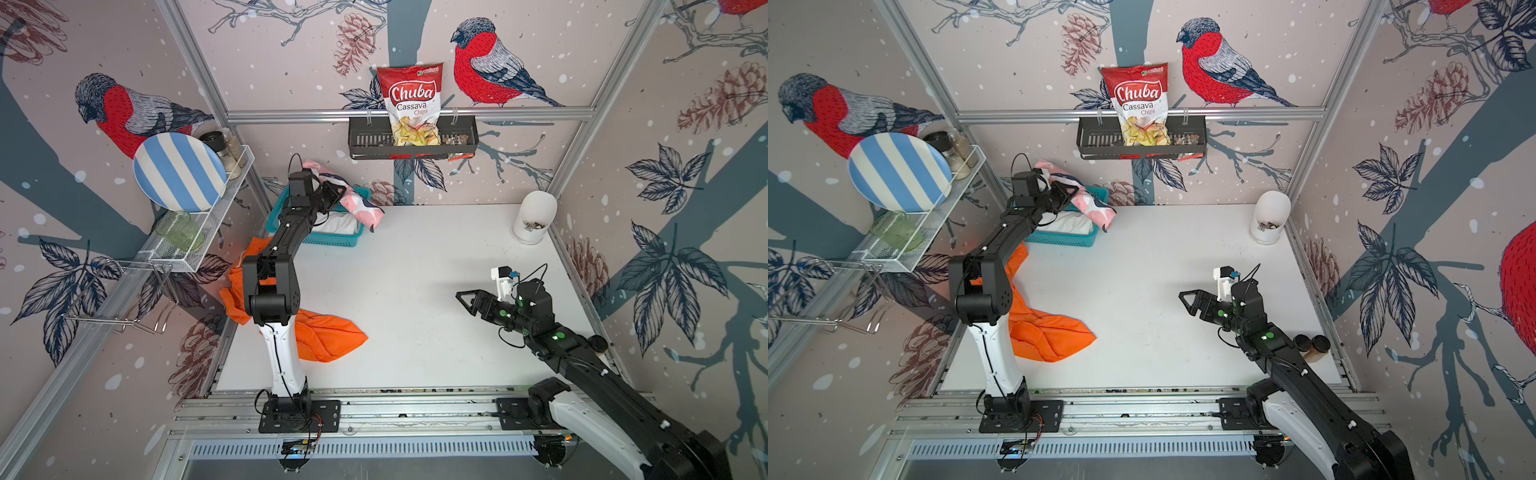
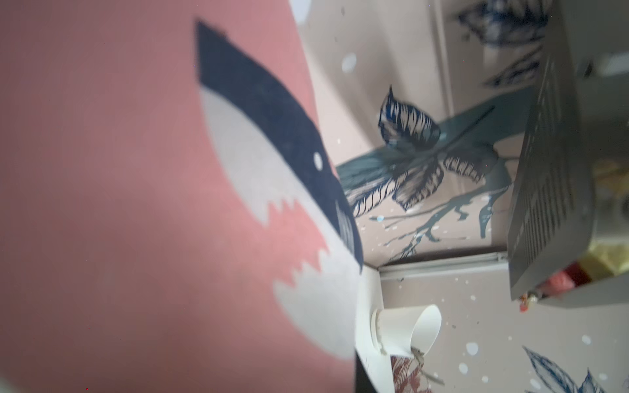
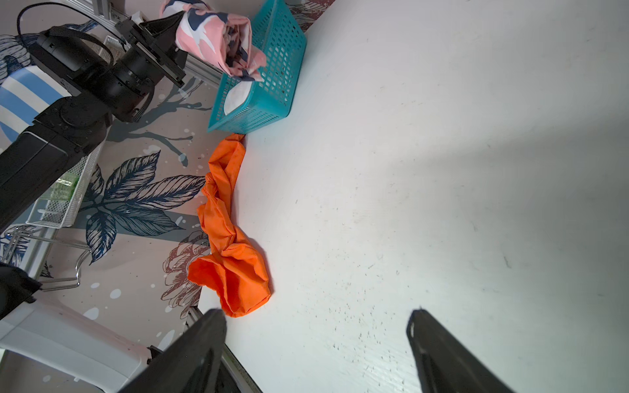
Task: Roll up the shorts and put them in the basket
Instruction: Place the shorts in the bin.
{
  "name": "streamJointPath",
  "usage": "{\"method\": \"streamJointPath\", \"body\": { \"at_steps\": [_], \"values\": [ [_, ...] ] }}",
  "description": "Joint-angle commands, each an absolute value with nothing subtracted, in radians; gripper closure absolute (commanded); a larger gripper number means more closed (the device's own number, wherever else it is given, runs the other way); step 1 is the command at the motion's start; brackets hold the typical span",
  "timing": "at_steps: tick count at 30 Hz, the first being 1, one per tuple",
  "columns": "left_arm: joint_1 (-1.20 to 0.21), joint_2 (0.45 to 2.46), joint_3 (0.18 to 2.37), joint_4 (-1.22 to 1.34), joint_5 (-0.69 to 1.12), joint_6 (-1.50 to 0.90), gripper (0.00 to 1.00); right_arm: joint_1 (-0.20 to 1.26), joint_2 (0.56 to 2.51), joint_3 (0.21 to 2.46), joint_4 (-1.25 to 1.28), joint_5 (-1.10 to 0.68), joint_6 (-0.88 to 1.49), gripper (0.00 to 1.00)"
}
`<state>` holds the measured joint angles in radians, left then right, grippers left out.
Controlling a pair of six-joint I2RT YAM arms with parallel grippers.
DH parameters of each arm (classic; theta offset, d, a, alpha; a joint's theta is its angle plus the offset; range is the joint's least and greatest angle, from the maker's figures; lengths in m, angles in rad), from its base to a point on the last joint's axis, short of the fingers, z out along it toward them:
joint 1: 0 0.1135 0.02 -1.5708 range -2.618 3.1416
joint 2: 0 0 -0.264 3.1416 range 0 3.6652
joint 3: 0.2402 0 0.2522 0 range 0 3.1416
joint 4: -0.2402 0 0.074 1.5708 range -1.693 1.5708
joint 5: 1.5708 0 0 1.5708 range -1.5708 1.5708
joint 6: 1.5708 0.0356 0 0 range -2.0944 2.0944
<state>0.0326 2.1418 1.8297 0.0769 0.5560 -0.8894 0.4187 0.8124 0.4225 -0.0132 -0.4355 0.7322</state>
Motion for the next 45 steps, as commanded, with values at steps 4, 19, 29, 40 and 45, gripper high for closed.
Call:
{"method": "streamJointPath", "body": {
  "at_steps": [4, 19, 29, 40, 45],
  "values": [
    [0.088, 2.366, 2.116, 0.230, 0.575, -1.082, 0.77, 0.413, 0.821, 0.432, -0.014, -0.472, 0.697, 0.12],
    [0.099, 2.679, 2.397, 0.013, 0.410, -1.221, 0.75, 0.400, 0.734, 0.399, -0.096, -0.460, 0.673, 0.12],
    [0.104, 2.741, 2.430, -0.210, 0.319, -1.262, 0.64, 0.391, 0.742, 0.428, -0.138, -0.454, 0.643, 0.11],
    [0.111, 2.624, 2.461, -0.373, 0.284, -1.330, 0.05, 0.388, 0.740, 0.460, -0.147, -0.449, 0.637, 0.09],
    [0.110, 2.508, 2.440, -0.519, 0.246, -1.453, 0.03, 0.387, 0.740, 0.486, -0.158, -0.442, 0.629, 0.07]
  ]
}}
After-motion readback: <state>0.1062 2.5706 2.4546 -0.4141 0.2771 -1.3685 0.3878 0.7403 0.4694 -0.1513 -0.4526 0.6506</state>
